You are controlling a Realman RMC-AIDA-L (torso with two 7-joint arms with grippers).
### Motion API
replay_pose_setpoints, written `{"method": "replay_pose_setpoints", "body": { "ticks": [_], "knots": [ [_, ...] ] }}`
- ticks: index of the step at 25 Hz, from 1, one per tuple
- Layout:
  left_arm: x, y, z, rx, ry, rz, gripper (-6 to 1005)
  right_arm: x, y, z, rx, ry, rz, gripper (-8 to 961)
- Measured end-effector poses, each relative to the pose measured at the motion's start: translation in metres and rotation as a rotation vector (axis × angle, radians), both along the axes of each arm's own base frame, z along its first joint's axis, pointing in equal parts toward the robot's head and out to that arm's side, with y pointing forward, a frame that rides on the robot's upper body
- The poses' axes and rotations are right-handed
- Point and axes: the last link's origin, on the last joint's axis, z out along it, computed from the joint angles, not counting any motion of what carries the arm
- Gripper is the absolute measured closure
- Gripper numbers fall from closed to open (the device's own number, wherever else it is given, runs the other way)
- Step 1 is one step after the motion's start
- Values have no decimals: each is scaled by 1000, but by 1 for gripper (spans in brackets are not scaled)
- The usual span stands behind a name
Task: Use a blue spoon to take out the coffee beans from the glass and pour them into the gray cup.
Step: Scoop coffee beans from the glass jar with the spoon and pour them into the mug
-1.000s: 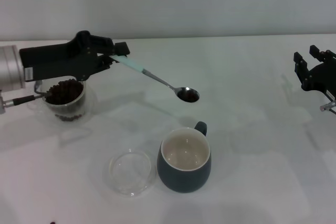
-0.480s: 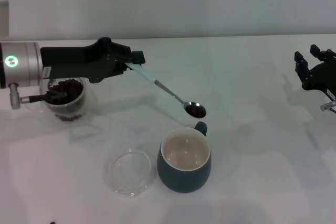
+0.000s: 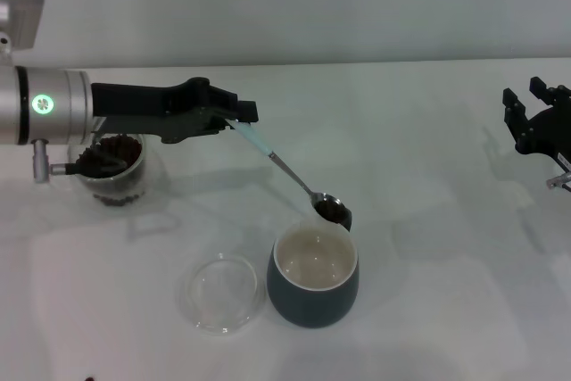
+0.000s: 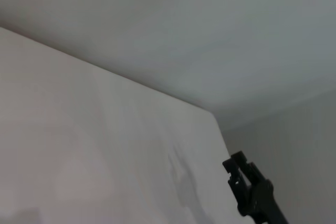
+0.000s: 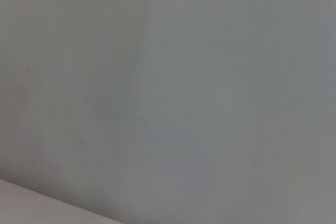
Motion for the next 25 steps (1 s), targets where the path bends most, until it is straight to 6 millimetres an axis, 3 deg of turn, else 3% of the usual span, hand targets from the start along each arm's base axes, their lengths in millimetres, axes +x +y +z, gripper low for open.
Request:
{"method": "replay_pose_setpoints", "body": {
  "ticks": [25],
  "knots": [
    [-11,-16,12,39,102,-79,863,2,2,1,1,-2,-14,566]
  ]
}}
